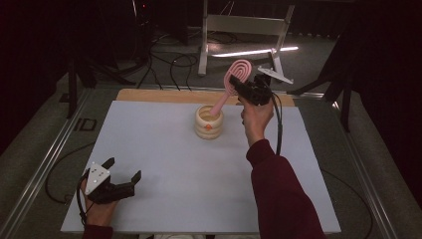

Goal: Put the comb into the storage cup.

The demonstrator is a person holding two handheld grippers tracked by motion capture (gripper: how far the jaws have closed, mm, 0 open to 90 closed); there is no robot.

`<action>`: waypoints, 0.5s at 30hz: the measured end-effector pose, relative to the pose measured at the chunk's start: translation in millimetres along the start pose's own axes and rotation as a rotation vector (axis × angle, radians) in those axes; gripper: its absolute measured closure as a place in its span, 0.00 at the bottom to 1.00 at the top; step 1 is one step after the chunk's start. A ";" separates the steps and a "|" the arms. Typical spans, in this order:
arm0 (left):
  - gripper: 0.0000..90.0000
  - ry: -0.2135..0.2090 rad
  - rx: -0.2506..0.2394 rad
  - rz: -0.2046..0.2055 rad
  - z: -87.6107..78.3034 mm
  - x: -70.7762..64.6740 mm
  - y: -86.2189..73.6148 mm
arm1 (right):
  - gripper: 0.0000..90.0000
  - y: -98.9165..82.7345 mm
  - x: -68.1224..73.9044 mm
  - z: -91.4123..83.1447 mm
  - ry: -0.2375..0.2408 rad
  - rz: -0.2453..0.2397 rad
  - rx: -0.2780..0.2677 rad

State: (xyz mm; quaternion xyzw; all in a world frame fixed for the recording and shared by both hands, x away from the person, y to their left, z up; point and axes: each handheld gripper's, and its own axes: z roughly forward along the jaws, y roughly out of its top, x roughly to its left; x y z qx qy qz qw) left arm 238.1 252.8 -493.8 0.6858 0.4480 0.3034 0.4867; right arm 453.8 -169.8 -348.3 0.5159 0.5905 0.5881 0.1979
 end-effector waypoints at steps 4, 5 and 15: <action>0.00 -0.001 -0.002 0.001 -0.1 -0.3 0.1 | 0.71 -0.3 -0.9 0.8 -0.008 -0.004 -0.004; 0.00 -0.001 -0.002 0.001 0.0 -0.5 0.1 | 0.71 -0.5 -1.1 0.8 -0.011 -0.005 -0.006; 0.00 -0.001 -0.003 0.002 0.1 -0.7 0.0 | 0.71 -3.4 -2.3 3.7 -0.017 -0.012 -0.008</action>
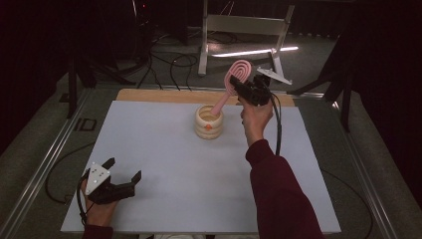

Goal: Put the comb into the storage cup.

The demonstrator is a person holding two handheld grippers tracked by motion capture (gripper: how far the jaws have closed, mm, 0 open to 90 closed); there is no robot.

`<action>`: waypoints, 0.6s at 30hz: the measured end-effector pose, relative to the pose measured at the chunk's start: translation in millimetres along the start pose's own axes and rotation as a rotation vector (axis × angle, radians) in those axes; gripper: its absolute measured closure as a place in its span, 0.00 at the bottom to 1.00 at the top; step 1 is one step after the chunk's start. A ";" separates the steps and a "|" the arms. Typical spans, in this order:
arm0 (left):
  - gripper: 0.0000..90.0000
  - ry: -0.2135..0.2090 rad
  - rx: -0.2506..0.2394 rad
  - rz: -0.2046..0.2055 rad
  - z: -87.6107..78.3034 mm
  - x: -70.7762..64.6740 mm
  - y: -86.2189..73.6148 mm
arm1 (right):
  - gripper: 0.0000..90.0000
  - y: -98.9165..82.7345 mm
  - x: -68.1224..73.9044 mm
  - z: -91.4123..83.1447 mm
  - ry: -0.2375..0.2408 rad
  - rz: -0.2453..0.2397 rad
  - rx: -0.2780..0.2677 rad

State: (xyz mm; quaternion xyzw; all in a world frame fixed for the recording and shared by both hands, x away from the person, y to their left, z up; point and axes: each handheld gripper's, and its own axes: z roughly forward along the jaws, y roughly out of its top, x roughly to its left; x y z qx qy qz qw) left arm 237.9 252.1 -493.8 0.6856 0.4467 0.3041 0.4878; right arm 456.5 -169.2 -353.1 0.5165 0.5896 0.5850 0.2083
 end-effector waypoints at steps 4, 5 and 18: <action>0.00 -0.001 0.001 -0.001 0.3 -0.6 -0.1 | 0.71 -1.3 0.3 1.4 -0.005 -0.003 0.001; 0.00 0.000 0.001 -0.001 0.3 -0.6 -0.1 | 0.71 -1.7 0.4 2.0 -0.005 -0.002 0.001; 0.00 0.000 0.001 0.000 0.0 -0.6 -0.1 | 0.71 -3.7 1.2 4.6 -0.008 -0.010 0.003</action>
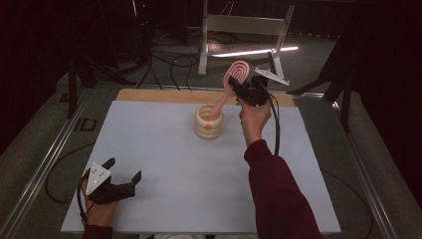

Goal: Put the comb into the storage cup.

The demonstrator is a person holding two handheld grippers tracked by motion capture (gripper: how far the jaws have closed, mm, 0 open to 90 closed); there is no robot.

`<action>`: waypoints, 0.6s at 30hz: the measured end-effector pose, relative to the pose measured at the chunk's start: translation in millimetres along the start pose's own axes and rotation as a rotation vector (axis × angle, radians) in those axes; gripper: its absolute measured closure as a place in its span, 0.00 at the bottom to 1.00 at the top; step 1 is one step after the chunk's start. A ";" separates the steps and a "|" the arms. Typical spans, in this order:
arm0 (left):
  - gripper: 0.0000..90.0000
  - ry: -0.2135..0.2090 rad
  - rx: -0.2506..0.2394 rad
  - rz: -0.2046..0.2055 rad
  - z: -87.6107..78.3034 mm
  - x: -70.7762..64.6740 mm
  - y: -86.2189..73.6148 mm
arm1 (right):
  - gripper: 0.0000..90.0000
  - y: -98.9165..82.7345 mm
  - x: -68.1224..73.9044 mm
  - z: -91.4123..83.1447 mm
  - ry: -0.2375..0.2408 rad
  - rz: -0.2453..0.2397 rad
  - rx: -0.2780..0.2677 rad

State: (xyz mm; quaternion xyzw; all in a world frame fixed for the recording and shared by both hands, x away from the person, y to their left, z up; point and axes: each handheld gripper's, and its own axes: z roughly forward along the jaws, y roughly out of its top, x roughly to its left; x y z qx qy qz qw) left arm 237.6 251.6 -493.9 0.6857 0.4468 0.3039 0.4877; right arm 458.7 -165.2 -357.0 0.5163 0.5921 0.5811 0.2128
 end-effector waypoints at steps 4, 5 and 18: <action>0.00 0.000 0.000 -0.001 0.1 -0.1 -0.1 | 0.71 -0.6 -0.8 1.3 -0.003 -0.002 0.001; 0.00 -0.001 -0.001 -0.001 0.1 -0.4 -0.1 | 0.71 -0.6 -0.8 1.3 -0.003 -0.002 0.001; 0.00 -0.004 0.002 0.002 0.9 -0.8 -0.4 | 0.71 -4.3 0.0 4.9 -0.003 -0.004 0.009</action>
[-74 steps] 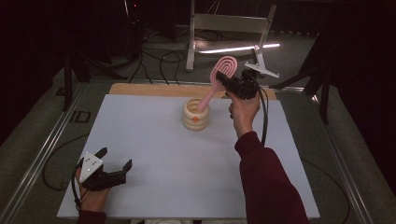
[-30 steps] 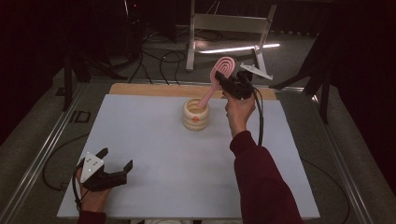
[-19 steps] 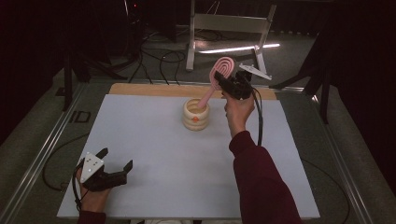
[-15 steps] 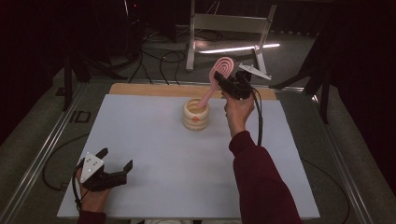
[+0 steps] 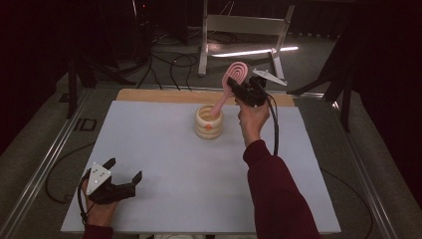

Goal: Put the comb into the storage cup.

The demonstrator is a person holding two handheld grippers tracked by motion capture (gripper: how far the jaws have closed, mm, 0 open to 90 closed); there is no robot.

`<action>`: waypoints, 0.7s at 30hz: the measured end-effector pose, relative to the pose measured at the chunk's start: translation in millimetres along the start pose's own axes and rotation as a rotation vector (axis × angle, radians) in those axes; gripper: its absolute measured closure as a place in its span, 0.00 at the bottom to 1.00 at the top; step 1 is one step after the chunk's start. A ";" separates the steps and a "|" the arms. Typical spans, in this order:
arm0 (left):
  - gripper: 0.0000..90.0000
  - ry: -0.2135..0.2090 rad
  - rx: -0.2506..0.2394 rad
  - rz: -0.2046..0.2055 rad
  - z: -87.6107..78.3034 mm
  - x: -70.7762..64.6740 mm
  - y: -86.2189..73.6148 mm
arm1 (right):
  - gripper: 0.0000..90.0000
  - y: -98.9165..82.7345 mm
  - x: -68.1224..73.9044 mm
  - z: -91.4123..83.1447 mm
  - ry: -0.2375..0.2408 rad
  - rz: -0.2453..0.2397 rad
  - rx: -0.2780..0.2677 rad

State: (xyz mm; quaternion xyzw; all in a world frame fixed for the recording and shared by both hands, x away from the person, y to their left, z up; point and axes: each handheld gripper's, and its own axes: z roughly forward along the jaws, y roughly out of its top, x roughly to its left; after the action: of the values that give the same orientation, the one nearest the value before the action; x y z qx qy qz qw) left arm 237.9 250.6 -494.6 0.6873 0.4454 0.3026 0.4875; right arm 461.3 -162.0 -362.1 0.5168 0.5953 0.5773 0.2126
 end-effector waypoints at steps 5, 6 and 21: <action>0.00 0.000 0.000 -0.001 0.1 -0.2 0.0 | 0.71 -3.1 -0.7 1.5 0.000 0.002 0.002; 0.00 -0.001 0.000 0.000 0.1 -0.1 0.0 | 0.71 -3.8 -0.8 1.9 0.001 0.002 0.003; 0.00 0.000 -0.001 0.000 -0.3 -0.1 0.1 | 0.71 -11.9 0.3 6.6 -0.002 0.000 0.011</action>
State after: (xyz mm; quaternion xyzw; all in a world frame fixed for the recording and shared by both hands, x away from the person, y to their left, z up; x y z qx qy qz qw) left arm 237.6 250.6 -494.4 0.6870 0.4453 0.3030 0.4878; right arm 462.4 -156.2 -374.4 0.5185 0.5982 0.5736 0.2104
